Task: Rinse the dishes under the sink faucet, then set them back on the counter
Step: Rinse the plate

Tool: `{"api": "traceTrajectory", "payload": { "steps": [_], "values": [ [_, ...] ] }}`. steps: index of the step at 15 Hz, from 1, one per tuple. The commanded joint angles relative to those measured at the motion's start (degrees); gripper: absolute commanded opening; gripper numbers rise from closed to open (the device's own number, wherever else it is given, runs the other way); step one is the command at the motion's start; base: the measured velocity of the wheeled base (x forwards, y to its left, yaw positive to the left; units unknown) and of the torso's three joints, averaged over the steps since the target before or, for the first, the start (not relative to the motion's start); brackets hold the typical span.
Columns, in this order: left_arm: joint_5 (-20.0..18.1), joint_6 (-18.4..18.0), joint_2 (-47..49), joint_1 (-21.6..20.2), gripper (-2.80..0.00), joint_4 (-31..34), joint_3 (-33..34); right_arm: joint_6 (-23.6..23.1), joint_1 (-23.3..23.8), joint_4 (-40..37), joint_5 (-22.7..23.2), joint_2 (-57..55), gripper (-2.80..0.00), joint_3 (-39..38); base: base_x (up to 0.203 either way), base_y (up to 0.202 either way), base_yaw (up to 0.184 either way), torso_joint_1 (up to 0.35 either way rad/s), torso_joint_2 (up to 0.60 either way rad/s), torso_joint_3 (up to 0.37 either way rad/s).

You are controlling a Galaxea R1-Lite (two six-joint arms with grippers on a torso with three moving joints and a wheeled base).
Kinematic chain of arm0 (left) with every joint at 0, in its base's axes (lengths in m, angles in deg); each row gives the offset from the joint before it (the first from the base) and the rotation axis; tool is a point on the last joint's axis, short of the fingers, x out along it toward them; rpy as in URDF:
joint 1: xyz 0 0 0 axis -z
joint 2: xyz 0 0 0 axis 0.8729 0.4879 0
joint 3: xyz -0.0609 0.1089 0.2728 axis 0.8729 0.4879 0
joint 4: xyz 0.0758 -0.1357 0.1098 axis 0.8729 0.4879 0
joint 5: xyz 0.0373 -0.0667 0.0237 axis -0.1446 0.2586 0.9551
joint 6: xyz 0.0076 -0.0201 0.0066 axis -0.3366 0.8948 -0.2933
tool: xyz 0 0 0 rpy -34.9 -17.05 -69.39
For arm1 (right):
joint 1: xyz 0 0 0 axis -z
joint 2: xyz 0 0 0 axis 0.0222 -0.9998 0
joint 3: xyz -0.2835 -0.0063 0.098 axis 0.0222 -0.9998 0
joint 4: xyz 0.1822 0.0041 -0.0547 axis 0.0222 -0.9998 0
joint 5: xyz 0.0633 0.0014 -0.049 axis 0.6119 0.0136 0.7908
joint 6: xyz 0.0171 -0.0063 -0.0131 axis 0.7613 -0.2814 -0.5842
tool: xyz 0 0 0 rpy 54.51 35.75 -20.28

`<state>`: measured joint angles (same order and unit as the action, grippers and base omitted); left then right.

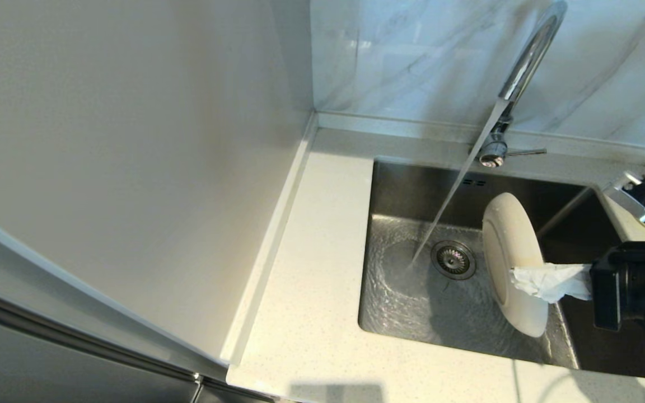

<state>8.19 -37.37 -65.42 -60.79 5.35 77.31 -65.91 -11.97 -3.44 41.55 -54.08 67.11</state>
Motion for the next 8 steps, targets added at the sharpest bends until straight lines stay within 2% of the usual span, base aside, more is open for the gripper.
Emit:
{"api": "traceTrajectory", "payload": {
  "steps": [1,4,8],
  "values": [
    [0.02,-0.02,0.0,0.0,-2.8,0.0,0.0,0.05,-1.35,-0.04,0.15,-2.64,-2.8,2.35,0.0,0.0,0.0,0.0,0.0,0.0],
    [0.02,0.01,0.0,0.0,-2.8,0.0,0.0,0.39,-1.63,-0.05,-0.2,-6.84,-2.8,8.2,0.0,0.0,0.0,0.0,0.0,0.0],
    [0.02,0.01,0.0,0.0,-2.8,0.0,0.0,3.13,-1.62,0.19,-5.26,-10.55,-2.8,13.41,0.0,0.0,0.0,0.0,0.0,0.0]
  ]
}}
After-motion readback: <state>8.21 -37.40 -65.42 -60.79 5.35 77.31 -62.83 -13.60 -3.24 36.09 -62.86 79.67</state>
